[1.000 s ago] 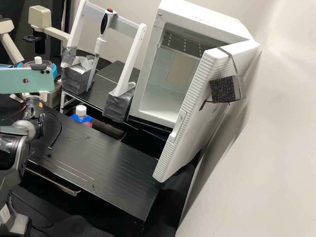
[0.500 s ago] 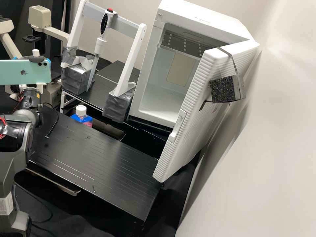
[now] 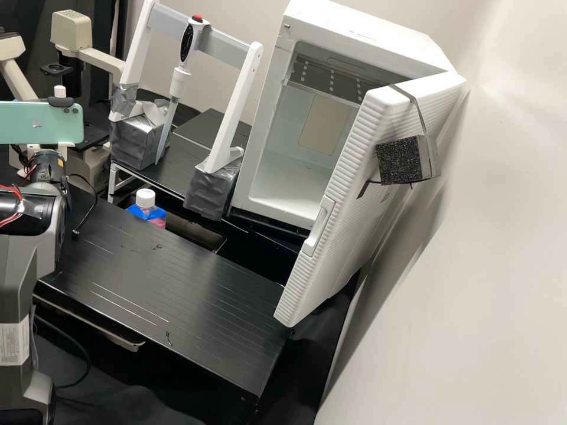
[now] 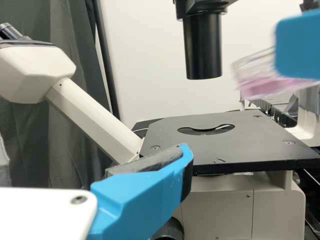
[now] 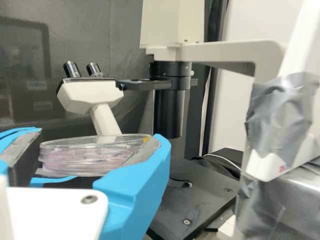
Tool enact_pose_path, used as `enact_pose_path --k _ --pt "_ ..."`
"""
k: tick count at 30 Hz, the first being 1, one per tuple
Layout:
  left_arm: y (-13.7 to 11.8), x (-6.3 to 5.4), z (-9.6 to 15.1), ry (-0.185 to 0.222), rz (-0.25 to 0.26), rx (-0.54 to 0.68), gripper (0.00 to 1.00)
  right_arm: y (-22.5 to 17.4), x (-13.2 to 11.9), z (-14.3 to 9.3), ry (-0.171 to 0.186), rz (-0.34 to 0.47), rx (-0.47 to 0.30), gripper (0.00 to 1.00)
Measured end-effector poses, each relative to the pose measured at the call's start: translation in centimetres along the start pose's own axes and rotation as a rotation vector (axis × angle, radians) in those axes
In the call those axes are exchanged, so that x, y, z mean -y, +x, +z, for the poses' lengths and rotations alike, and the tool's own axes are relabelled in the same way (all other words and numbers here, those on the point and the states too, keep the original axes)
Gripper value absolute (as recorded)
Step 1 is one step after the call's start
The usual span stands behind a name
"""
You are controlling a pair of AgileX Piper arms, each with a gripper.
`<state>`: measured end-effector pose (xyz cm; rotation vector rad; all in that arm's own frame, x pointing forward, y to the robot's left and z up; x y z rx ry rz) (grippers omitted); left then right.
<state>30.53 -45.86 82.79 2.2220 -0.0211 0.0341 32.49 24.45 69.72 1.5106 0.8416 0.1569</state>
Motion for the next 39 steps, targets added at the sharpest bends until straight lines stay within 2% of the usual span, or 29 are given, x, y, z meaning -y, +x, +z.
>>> enact_pose_path --k 16,30,36,39 --pt "0.0 0.0 0.0 0.000 0.000 0.000 1.00 4.8 1.1 2.2 -0.001 0.018 -0.011 0.00" --pt "0.0 0.0 0.0 0.000 0.000 0.000 1.00 7.8 1.3 3.1 -0.001 0.053 -0.036 0.00" --pt "0.0 0.0 0.0 0.000 0.000 0.000 1.00 7.6 2.0 3.7 -0.006 0.029 -0.024 0.00" --pt "0.0 0.0 0.0 0.000 0.000 0.000 1.00 6.9 2.5 4.5 0.005 0.008 0.020 0.00"
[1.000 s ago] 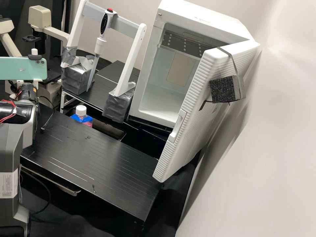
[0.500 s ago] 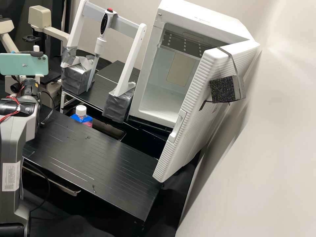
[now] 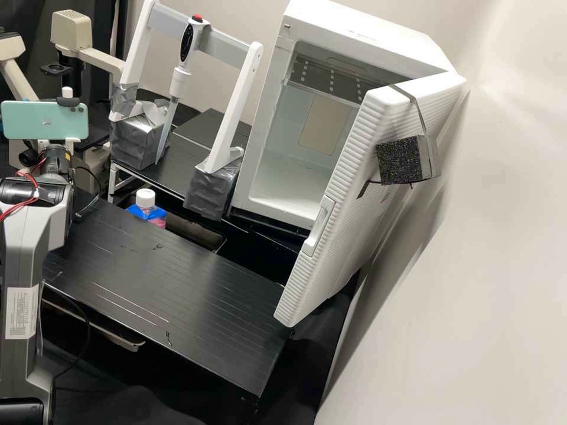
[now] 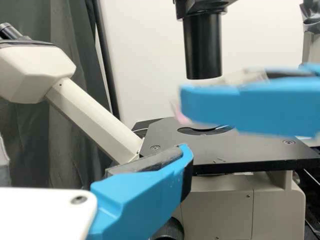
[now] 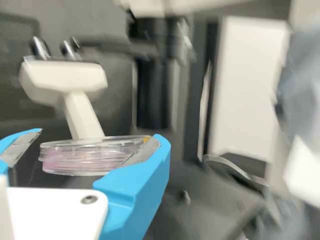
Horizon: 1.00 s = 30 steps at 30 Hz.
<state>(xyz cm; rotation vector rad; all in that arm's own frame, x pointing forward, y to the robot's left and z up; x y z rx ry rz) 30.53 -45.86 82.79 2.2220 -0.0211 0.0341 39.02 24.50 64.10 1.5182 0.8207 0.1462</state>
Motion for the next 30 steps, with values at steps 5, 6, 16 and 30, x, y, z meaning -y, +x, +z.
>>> enact_pose_path --k 5,6,16,30 --pt "0.0 0.0 0.0 0.000 0.000 0.000 1.00 -1.3 0.0 0.8 0.019 -0.010 0.062 0.00" --pt "0.0 0.0 0.0 0.000 0.000 0.000 1.00 -1.4 0.0 0.8 0.019 -0.012 0.064 0.00" --pt "0.0 0.0 0.0 0.000 0.000 0.000 1.00 -0.4 -0.5 0.6 -0.018 -0.003 0.061 0.00" --pt "0.0 0.0 0.0 0.000 0.000 0.000 1.00 2.0 -0.1 1.4 -0.022 -0.013 0.099 0.00"
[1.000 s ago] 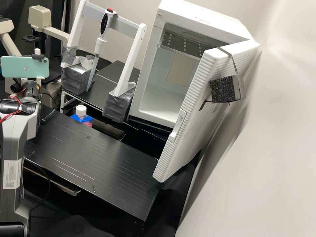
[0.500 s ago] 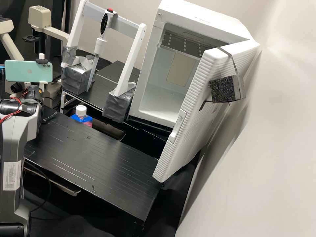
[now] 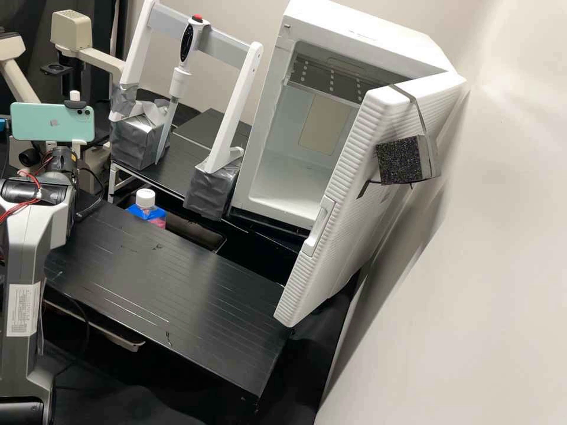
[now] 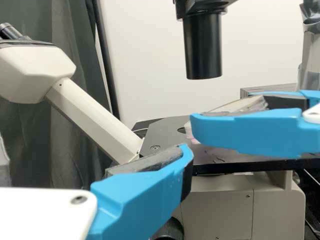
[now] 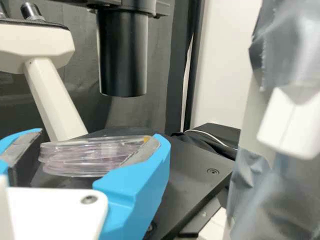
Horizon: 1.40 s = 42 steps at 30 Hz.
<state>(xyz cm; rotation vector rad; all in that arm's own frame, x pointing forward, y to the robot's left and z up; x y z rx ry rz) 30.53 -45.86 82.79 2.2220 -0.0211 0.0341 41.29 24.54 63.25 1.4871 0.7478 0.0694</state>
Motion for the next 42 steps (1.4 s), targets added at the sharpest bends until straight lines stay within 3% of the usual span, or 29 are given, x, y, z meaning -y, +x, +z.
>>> enact_pose_path --k 6,37,38,42 --pt "0.0 0.0 0.0 0.000 0.000 0.000 1.00 1.2 0.1 0.2 -0.018 0.000 0.005 0.00" --pt "0.0 0.0 0.0 0.000 0.000 0.000 1.00 3.9 -0.7 0.2 -0.036 -0.005 0.047 0.00" --pt "0.0 0.0 0.0 0.000 0.000 0.000 1.00 3.9 -0.7 0.2 -0.036 -0.005 0.047 1.00" --pt "0.0 0.0 0.0 0.000 0.000 0.000 1.00 3.9 -0.7 0.2 -0.059 -0.006 0.047 1.00"
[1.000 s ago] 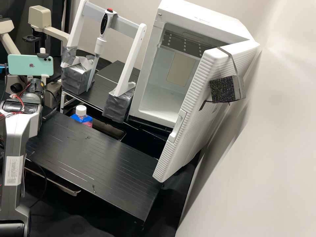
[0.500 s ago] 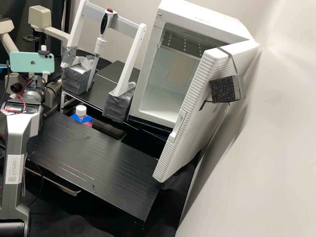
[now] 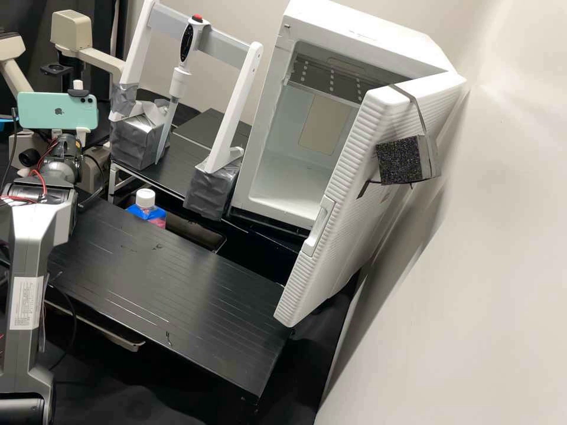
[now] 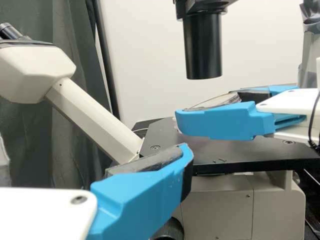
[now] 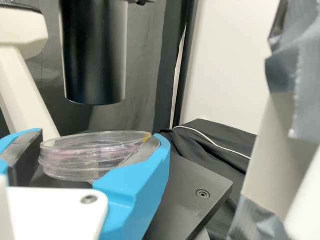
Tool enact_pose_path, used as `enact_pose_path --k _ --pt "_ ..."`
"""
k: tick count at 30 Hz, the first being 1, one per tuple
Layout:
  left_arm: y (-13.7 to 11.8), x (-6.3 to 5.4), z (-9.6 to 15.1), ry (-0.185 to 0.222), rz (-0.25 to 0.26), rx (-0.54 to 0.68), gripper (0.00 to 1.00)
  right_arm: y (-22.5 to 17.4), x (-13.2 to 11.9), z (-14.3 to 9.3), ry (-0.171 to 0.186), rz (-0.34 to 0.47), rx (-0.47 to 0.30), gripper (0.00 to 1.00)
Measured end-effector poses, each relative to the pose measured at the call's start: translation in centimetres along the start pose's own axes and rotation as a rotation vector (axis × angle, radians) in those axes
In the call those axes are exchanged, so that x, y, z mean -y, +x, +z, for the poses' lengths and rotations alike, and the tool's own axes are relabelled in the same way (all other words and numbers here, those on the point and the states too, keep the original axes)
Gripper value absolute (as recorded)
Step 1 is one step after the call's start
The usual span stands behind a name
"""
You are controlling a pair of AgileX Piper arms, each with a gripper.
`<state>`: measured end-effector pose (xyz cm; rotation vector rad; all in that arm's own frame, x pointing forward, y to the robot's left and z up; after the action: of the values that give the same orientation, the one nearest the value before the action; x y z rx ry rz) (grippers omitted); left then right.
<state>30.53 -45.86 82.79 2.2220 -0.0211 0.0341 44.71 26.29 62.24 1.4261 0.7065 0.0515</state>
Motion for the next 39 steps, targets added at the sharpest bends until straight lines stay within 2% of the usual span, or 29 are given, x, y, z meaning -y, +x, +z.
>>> enact_pose_path --k 5,13,22,31,37,39 --pt "0.0 0.0 0.0 0.000 0.000 0.000 1.00 0.0 0.1 0.1 -0.012 -0.007 0.007 1.00" --pt "0.0 0.0 0.0 0.000 0.000 0.000 1.00 0.0 0.1 0.1 -0.012 -0.009 0.009 1.00" --pt "0.0 0.0 0.0 0.000 0.000 0.000 1.00 -0.7 0.8 1.4 -0.009 -0.019 0.028 1.00" --pt "0.0 0.0 0.0 0.000 0.000 0.000 1.00 -3.3 0.3 1.3 0.027 -0.020 0.023 1.00" --pt "0.0 0.0 0.0 0.000 0.000 0.000 1.00 -6.0 -0.1 0.7 -0.003 -0.019 -0.026 1.00" --pt "0.0 0.0 0.0 0.000 0.000 0.000 1.00 -7.4 -0.6 0.2 -0.015 -0.005 -0.064 1.00"
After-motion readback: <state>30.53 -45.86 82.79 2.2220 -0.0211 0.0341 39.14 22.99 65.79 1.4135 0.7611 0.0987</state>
